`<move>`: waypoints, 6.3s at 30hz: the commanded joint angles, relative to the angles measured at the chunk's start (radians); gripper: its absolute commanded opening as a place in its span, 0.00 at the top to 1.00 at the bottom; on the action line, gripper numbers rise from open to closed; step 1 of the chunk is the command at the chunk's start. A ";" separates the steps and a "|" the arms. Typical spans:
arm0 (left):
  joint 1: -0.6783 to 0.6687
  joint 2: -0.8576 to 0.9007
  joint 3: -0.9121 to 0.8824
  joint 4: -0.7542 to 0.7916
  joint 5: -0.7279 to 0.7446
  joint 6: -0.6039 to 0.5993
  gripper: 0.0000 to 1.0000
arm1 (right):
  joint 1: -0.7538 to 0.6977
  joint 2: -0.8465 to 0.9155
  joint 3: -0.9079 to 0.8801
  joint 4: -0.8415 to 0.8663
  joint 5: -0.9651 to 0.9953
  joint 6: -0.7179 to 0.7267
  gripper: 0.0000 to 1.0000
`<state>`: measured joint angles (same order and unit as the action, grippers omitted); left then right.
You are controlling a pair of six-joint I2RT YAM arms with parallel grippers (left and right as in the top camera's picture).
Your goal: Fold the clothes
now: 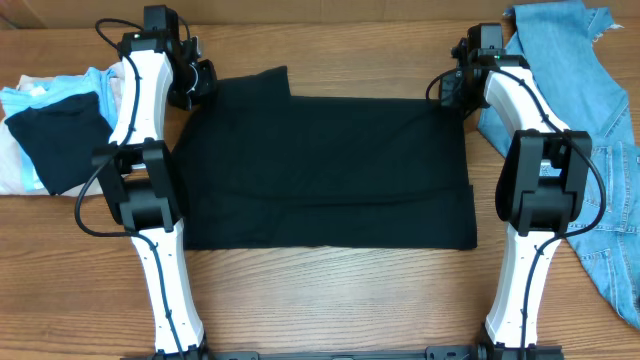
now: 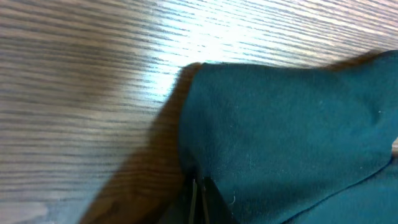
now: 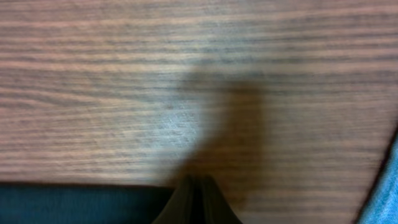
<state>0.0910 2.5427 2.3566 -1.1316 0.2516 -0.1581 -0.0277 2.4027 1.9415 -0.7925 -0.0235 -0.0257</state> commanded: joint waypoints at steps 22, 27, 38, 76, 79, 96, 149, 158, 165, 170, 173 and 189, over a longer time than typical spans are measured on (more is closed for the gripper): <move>-0.005 -0.058 0.204 -0.347 -0.063 0.007 0.96 | -0.012 0.008 0.373 -0.656 0.045 0.003 0.92; -0.004 -0.058 0.204 -0.449 -0.170 -0.004 0.96 | -0.012 0.008 0.373 -0.749 0.045 0.003 0.92; 0.011 -0.060 0.203 -0.559 -0.143 0.009 0.96 | -0.013 0.008 0.370 -0.886 0.045 0.006 0.90; 0.000 -0.235 -0.344 -0.517 -0.233 0.031 0.96 | -0.035 -0.150 0.007 -0.897 0.056 0.108 0.70; 0.000 -0.235 -0.344 -0.517 -0.233 0.031 0.96 | -0.035 -0.150 0.007 -0.902 0.056 0.105 0.69; -0.003 -0.235 -0.347 -0.559 -0.207 0.055 0.96 | -0.035 -0.150 0.007 -0.902 0.044 0.104 0.70; -0.047 -0.509 -0.492 -0.262 -0.198 -0.032 0.41 | -0.035 -0.173 0.011 -0.881 0.068 0.101 0.67; -0.049 -0.335 -0.492 -0.352 -0.156 -0.037 0.52 | -0.035 -0.173 0.011 -0.877 0.068 0.097 0.66; -0.062 -0.312 -0.532 -0.468 -0.234 -0.108 0.60 | -0.035 -0.173 0.011 -0.873 0.068 0.097 0.66; -0.080 -0.312 -0.565 -0.425 -0.236 -0.108 0.62 | -0.035 -0.173 0.011 -0.868 0.068 0.097 0.66; -0.097 -0.312 -0.604 -0.366 -0.236 -0.109 0.65 | -0.035 -0.173 0.011 -0.862 0.068 0.097 0.65; -0.122 -0.312 -1.064 -0.008 -0.288 -0.126 0.65 | -0.035 -0.173 0.011 -0.850 0.068 0.097 0.65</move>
<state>-0.0265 2.1078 1.4120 -1.1751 0.0200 -0.2611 -0.0586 2.2803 1.9518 -1.6482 0.0338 0.0769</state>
